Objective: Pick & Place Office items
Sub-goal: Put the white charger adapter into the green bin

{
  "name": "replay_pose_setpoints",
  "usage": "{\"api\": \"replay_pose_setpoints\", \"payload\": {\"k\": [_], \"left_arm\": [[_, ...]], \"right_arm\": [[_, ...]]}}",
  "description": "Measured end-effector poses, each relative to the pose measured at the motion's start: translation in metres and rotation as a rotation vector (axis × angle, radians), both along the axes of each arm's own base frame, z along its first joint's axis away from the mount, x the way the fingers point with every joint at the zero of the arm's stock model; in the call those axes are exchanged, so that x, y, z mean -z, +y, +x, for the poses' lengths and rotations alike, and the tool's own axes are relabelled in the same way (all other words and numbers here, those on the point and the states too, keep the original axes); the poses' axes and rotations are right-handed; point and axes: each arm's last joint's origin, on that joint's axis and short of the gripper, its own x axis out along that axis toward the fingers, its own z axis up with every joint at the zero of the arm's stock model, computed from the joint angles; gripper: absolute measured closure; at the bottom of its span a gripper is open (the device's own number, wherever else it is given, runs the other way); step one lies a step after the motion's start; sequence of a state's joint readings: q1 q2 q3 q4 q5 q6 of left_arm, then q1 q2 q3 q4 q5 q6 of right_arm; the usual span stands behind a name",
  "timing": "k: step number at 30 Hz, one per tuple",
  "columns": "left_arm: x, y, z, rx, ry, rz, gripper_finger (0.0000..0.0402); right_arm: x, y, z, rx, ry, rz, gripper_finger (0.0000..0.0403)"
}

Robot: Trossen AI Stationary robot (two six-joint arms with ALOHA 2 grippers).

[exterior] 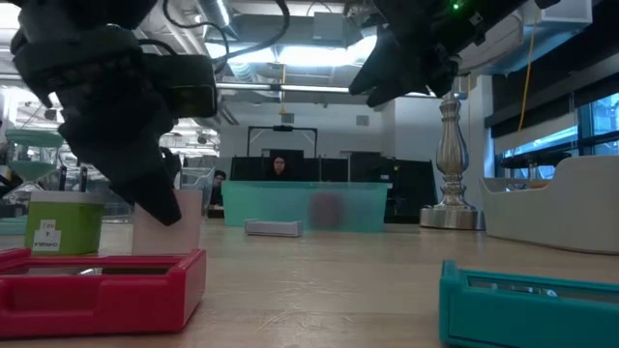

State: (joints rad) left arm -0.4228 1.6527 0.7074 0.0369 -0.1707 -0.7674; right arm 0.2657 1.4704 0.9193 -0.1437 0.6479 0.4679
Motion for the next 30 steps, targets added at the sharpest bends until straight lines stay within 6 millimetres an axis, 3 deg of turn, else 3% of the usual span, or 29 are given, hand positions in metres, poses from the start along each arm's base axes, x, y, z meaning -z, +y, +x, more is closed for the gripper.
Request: {"api": "replay_pose_setpoints", "payload": {"k": [7, 14, 18, 23, 26, 30], "left_arm": [[-0.002, 0.004, 0.004, 0.035, 0.001, -0.061, 0.0288], [-0.026, 0.028, 0.01, -0.024, -0.11, -0.047, 0.0288], [-0.057, 0.059, 0.011, -0.15, -0.253, 0.092, 0.0277], [-0.089, 0.108, 0.003, -0.446, -0.367, 0.339, 0.0272], [-0.092, 0.142, -0.001, -0.565, -0.343, 0.425, 0.0277], [-0.079, 0.179, -0.002, -0.583, -0.277, 0.279, 0.0278]], "right_arm": [[0.0, 0.0, 0.0, -0.008, 0.003, 0.002, 0.0127], [0.001, 0.002, 0.0, -0.056, 0.014, 0.036, 0.0127], [0.001, 0.002, 0.0, -0.058, 0.015, 0.037, 0.0127], [0.001, 0.002, 0.0, -0.059, 0.02, 0.037, 0.0127], [0.002, 0.002, 0.0, -0.059, 0.023, 0.036, 0.0127], [0.002, 0.002, 0.0, -0.059, 0.025, 0.035, 0.0127]]}}
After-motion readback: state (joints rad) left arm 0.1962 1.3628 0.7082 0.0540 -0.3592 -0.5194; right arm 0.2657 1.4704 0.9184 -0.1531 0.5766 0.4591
